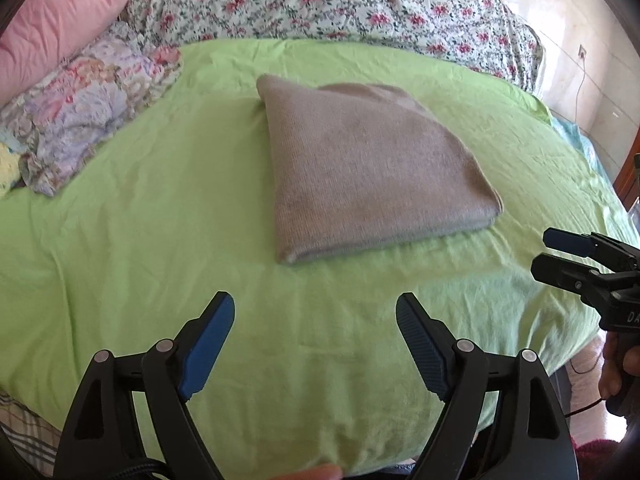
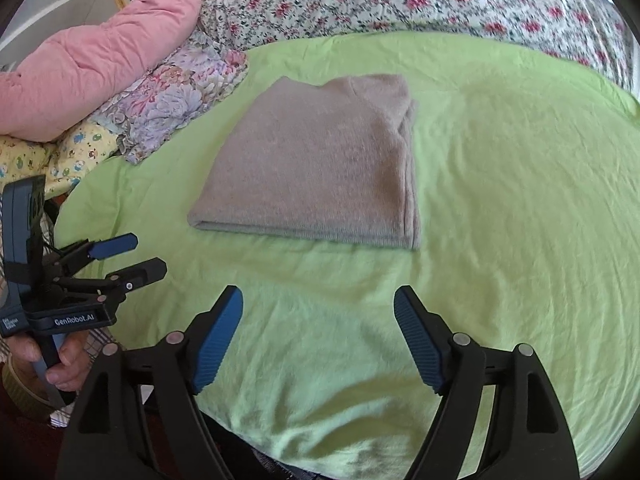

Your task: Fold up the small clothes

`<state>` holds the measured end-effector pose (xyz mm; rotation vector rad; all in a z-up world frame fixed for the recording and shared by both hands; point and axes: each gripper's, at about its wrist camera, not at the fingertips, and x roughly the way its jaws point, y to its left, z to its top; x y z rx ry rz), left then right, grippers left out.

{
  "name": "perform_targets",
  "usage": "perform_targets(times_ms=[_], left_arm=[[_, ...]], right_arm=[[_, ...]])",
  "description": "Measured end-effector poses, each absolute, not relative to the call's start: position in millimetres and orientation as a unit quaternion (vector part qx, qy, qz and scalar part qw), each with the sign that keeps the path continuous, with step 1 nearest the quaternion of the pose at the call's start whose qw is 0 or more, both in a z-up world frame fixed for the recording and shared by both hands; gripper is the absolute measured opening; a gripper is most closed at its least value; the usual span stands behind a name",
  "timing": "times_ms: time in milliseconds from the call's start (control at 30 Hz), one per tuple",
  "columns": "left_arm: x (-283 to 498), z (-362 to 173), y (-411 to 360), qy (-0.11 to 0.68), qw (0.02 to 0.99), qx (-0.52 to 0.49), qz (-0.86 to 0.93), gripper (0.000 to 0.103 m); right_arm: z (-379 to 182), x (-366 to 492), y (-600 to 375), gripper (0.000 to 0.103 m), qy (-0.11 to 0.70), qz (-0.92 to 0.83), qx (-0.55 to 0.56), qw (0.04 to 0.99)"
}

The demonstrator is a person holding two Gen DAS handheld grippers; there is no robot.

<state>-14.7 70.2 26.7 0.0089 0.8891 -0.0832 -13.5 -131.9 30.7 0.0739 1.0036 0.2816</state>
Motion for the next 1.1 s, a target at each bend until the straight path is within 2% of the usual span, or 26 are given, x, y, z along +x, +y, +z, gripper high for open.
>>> perform_targets(times_ms=[200, 1100], left_arm=[[8.8, 39.7, 68.1, 0.423, 0.906, 0.019, -0.017, 0.089], [72.4, 18.2, 56.5, 0.447, 0.893, 0.044, 0.031, 0.092]], right_arm=[[42.0, 5.4, -128.6, 0.084, 0.463, 0.141, 0.021, 0.875], [11.7, 85.4, -120.5, 0.085, 0.503, 0.121, 0.029, 0.855]])
